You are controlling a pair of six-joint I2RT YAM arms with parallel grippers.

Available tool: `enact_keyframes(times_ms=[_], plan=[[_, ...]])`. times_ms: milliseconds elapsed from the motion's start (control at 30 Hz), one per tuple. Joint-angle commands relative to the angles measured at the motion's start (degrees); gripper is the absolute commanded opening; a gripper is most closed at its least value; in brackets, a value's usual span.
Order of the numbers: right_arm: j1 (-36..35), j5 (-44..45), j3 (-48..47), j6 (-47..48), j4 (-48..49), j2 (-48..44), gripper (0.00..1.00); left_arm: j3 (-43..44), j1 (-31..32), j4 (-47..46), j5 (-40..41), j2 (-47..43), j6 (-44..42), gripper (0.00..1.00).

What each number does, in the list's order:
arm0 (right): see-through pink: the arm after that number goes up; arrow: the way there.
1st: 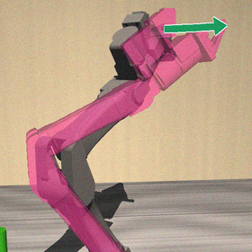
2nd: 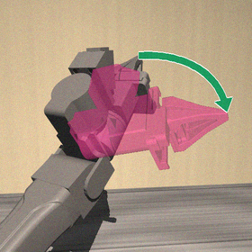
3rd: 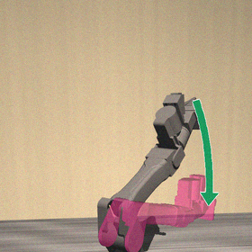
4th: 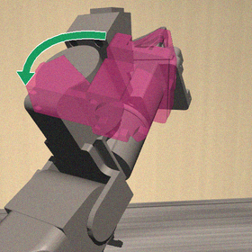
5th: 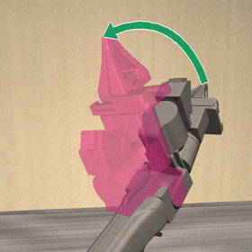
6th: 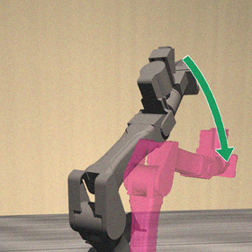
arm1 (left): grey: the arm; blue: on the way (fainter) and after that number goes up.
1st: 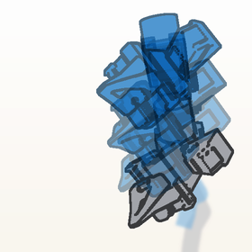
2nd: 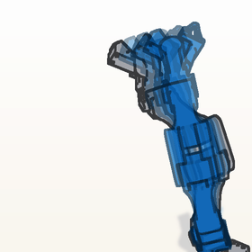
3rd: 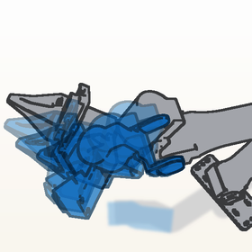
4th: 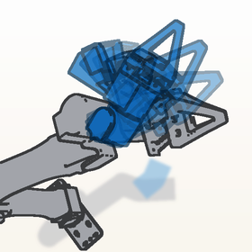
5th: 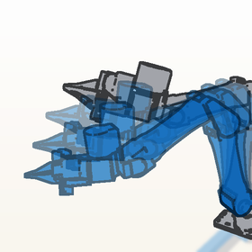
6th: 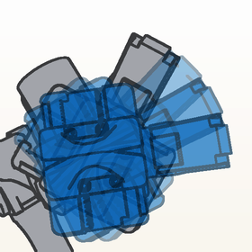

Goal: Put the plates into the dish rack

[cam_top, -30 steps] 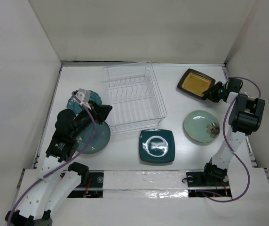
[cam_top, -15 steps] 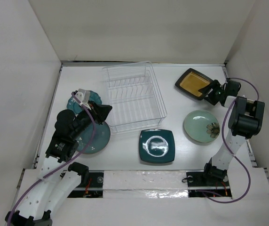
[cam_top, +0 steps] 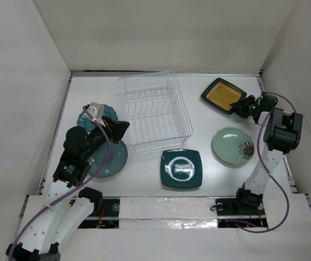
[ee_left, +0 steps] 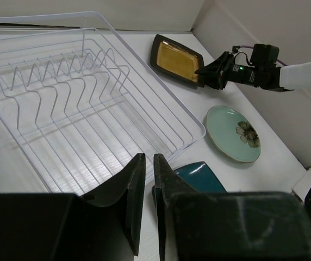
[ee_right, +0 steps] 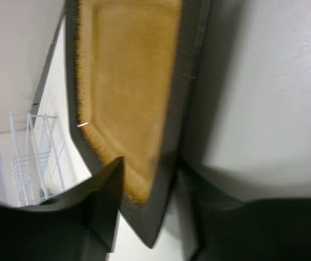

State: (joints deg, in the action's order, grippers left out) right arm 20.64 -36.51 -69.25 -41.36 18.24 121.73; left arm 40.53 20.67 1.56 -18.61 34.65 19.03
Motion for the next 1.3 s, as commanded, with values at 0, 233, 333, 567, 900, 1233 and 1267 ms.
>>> enact_keyframes(times_ms=[0, 233, 333, 567, 900, 1233, 1267], plan=[[-0.2, -1.9, 2.3, -5.1, 5.8, 2.2, 0.39, 2.6, 0.3, -2.3, 0.1, 0.3, -0.7, 0.10], [0.9, 2.0, 8.9, -7.4, 16.0, -4.1, 0.10, 2.6, 0.3, -2.4, -0.2, 0.1, -0.8, 0.10], [0.9, 4.0, 11.2, -7.6, 19.6, -9.1, 0.00, 2.4, 0.3, -2.1, 0.2, 0.0, -0.9, 0.10], [-1.7, 10.1, 11.9, -3.0, 18.4, -22.1, 0.00, 2.4, 0.3, -2.1, 1.1, 0.0, -1.0, 0.10], [-12.4, 26.9, 1.1, 11.8, -2.9, -38.1, 0.00, 2.4, 0.3, -2.1, 1.5, 0.2, -1.0, 0.11], [-27.4, 39.5, -24.2, 26.1, -31.1, -37.0, 0.00, 2.4, 0.3, -2.0, 2.5, 0.0, -0.7, 0.14], [-29.7, 40.5, -25.7, 27.0, -32.3, -36.7, 0.00, 2.3, 0.3, -1.9, 2.7, -0.3, -0.7, 0.14]])
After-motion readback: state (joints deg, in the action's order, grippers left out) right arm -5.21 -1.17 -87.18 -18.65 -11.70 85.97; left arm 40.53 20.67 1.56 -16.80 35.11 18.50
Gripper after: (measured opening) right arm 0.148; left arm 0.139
